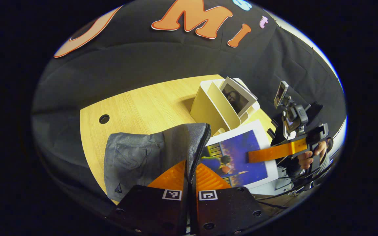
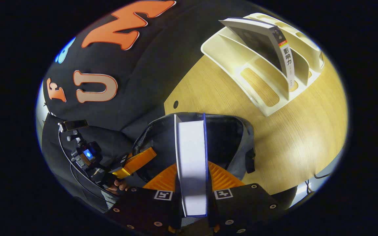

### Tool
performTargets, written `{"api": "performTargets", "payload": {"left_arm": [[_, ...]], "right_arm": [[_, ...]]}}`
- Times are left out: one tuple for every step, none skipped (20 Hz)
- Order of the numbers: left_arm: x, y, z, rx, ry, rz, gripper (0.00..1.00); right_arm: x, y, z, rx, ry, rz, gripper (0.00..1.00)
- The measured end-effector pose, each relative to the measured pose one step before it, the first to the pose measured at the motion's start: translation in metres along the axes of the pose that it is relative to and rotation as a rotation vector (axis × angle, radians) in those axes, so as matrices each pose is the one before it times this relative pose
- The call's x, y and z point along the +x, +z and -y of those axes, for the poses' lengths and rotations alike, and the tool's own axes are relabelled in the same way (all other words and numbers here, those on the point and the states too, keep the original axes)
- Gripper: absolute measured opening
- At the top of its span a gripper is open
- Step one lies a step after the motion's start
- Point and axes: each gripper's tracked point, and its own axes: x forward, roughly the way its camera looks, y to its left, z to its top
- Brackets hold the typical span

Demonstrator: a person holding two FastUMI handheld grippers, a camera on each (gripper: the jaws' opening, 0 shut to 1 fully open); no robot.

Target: Open the schoolbag, grab two books from the bookshelf and put them into the schoolbag.

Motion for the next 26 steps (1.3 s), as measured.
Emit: {"api": "performTargets", "payload": {"left_arm": [[-0.00026, 0.00025, 0.00092, -0.00275, -0.0034, 0.00524, 0.05], [-0.0009, 0.00099, 0.0006, -0.00104, -0.00373, 0.00755, 0.05], [-0.00006, -0.0005, 0.00127, -0.00025, -0.00141, 0.0012, 0.05], [-0.00105, -0.00067, -0.0001, 0.00079, -0.00099, 0.00494, 0.05], [0.00014, 0.00016, 0.00052, -0.00135, -0.00234, -0.00037, 0.05], [0.00103, 0.00298, 0.00172, -0.00184, -0.00188, 0.00516, 0.05], [0.00061, -0.00117, 0.00228, -0.00345, -0.00455, -0.00348, 0.05], [-0.0002, -0.00074, 0.00181, -0.00104, -0.00772, -0.00089, 0.05], [-0.00245, -0.00337, 0.00371, 0.0038, -0.00771, 0.00017, 0.05], [-0.00083, -0.00031, 0.00028, 0.00344, 0.00016, 0.0067, 0.05], [0.00043, -0.0006, 0.00161, 0.00032, -0.00315, -0.00591, 0.05], [0.00042, -0.00079, 0.0013, 0.00242, -0.00227, 0.0015, 0.05], [0.00081, -0.00038, 0.00125, -0.00382, -0.0061, -0.0034, 0.05], [0.00063, 0.00008, 0.00205, -0.0086, -0.01034, 0.00331, 0.05], [0.00093, 0.00048, 0.00161, -0.00279, -0.00506, 0.00114, 0.05], [-0.001, -0.00043, 0.00056, 0.00109, -0.00404, 0.00045, 0.05], [-0.00238, -0.00009, -0.00082, 0.002, 0.00242, 0.00078, 0.05], [0.00008, 0.00061, -0.00135, 0.00274, 0.00141, 0.00224, 0.05], [0.0006, 0.00069, -0.00242, 0.00011, 0.00661, -0.00196, 0.05], [-0.0004, -0.00023, -0.00239, -0.00085, 0.0043, -0.00294, 0.05], [0.00039, 0.00065, -0.0028, -0.00463, 0.00431, -0.00165, 0.05], [-0.00004, -0.00111, 0.00014, -0.00411, 0.00087, -0.00168, 0.05], [-0.00053, -0.00043, -0.00013, -0.00178, 0.00474, -0.00055, 0.05], [0.00056, -0.00082, -0.001, -0.00034, 0.00448, -0.00014, 0.05], [-0.00066, 0.00045, -0.00011, -0.00118, 0.00437, 0.00093, 0.05], [0.00095, 0.00084, 0.00077, -0.0027, 0.00463, 0.00041, 0.05]], "right_arm": [[0.00921, 0.00121, -0.00121, 0.01134, 0.01128, 0.00564, 0.31], [0.01036, -0.00079, 0.00014, 0.00987, 0.00681, 0.00365, 0.31], [0.01039, -0.00066, 0.00074, 0.01205, 0.00417, 0.00734, 0.31], [0.00963, -0.00178, 0.00036, 0.01215, 0.00942, 0.00072, 0.31], [0.00907, -0.00155, 0.00043, 0.0133, 0.01206, 0.00573, 0.31], [0.00948, -0.00355, 0.00065, 0.01413, 0.01268, 0.00549, 0.31], [0.00983, -0.00217, -0.00048, 0.01771, 0.01644, 0.0134, 0.31], [0.00808, 0.00006, 0.00083, 0.01711, 0.01502, 0.01897, 0.31], [0.0082, -0.00021, 0.00023, 0.00968, 0.01258, 0.01377, 0.31], [0.01072, -0.00473, -0.00074, 0.00373, 0.00676, 0.00556, 0.31], [0.00904, -0.00326, 0.00024, 0.00296, 0.00292, 0.00039, 0.31], [0.0063, -0.00399, 0.00162, -0.00197, -0.00075, -0.00136, 0.31], [0.00765, -0.00288, 0.00065, 0.00488, 0.001, -0.00036, 0.31], [0.00776, -0.00258, 0.00115, 0.00763, 0.00511, -0.00665, 0.31], [0.00693, -0.00056, -0.00014, 0.01333, 0.00679, -0.00417, 0.31], [0.00432, -0.00005, -0.00091, 0.00532, 0.00034, 0.00085, 0.32], [0.00137, 0.00322, -0.00023, -0.00487, -0.0023, -0.00112, 0.32], [0.00024, -0.00108, 0.00281, -0.01259, -0.02828, -0.01012, 0.24], [-0.00239, -0.00084, 0.00588, -0.02135, -0.04131, -0.01196, 0.36], [-0.00623, -0.00142, 0.00623, -0.02148, -0.04543, -0.01577, 0.24], [-0.00647, -0.00213, 0.00439, -0.02775, -0.02394, -0.02042, 0.48], [-0.00558, -0.00592, 0.00795, -0.03319, -0.03583, -0.02739, 0.8], [-0.00603, -0.00423, 0.00822, -0.04198, -0.03688, -0.02551, 0.69], [-0.00627, -0.00322, 0.00631, -0.042, -0.03594, -0.02152, 0.77], [-0.00733, -0.00293, 0.00318, -0.04245, -0.01653, -0.01739, 0.8], [-0.0081, -0.0011, 0.00321, -0.03089, -0.01372, -0.01116, 0.82]]}}
